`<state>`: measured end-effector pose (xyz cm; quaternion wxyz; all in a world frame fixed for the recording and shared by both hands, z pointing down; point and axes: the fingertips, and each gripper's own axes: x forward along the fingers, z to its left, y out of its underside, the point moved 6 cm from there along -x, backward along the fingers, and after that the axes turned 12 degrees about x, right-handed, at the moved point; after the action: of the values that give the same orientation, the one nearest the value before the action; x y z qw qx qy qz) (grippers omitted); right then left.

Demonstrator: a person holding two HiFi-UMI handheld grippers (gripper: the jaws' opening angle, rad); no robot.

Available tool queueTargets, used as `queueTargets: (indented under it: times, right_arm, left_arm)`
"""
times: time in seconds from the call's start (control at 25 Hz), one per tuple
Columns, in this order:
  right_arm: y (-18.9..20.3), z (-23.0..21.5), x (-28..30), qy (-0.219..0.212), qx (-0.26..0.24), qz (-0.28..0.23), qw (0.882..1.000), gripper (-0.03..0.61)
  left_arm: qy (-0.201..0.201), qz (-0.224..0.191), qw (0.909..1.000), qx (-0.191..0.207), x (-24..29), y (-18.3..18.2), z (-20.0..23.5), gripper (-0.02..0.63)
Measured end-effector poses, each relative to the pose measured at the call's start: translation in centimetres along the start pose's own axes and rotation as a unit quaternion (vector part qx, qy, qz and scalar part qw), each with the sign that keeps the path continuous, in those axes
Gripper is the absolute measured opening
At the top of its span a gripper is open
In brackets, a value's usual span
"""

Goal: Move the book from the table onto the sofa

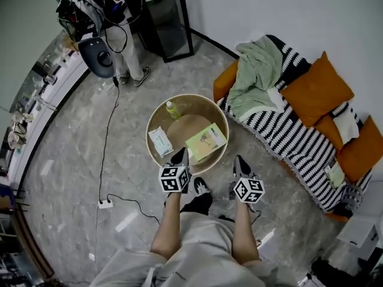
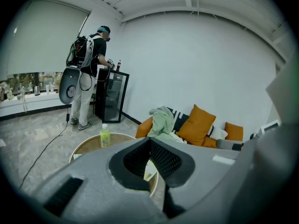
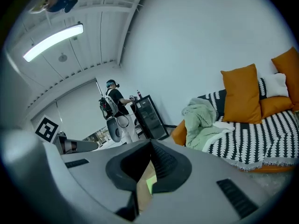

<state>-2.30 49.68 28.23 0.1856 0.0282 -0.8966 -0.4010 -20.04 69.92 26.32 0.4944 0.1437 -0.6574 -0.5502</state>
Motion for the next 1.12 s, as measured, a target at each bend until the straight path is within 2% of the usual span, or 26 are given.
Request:
queueTargets:
  times: [0.28, 0.52, 0.68, 0.84, 1.0, 1.12]
  right_arm:
    - [-0.6, 2.5, 5.6, 0.008, -0.096, 0.059, 0.994, 0.006]
    - [0.7, 1.4, 9.0, 0.024, -0.101, 0.108, 0.989, 0.006]
    - [1.7, 1.2, 11.7, 0.016, -0.097, 0.126, 0.987, 0.006]
    - [2.3, -0.5, 14.0, 0.0, -0.094, 0.142, 0.985, 0.006]
    - [2.5, -2.1, 18.6, -0.059, -0.138, 0.21, 0.966, 0.006]
    - [2.5, -3.8, 21.8, -0.086, -0.171, 0.253, 0.948, 0.006]
  left_arm:
    - [0.009, -0.015, 0.9964, -0.084, 5.5, 0.2, 5.1, 0.01]
    - [-0.006, 0.014, 0.9911, -0.132, 6.6, 3.9, 7.5, 0.009]
    - [-0.021, 0.035, 0.9907, -0.13, 7.0, 5.3, 9.8, 0.01]
    - [-0.021, 0.057, 0.9926, -0.105, 8.3, 6.8, 10.1, 0.009]
    - [-0.045, 0.08, 0.9905, -0.103, 9.5, 8.3, 9.7, 0.01]
    - [-0.049, 0.083, 0.9839, -0.151, 11.6, 10.0, 9.5, 0.009]
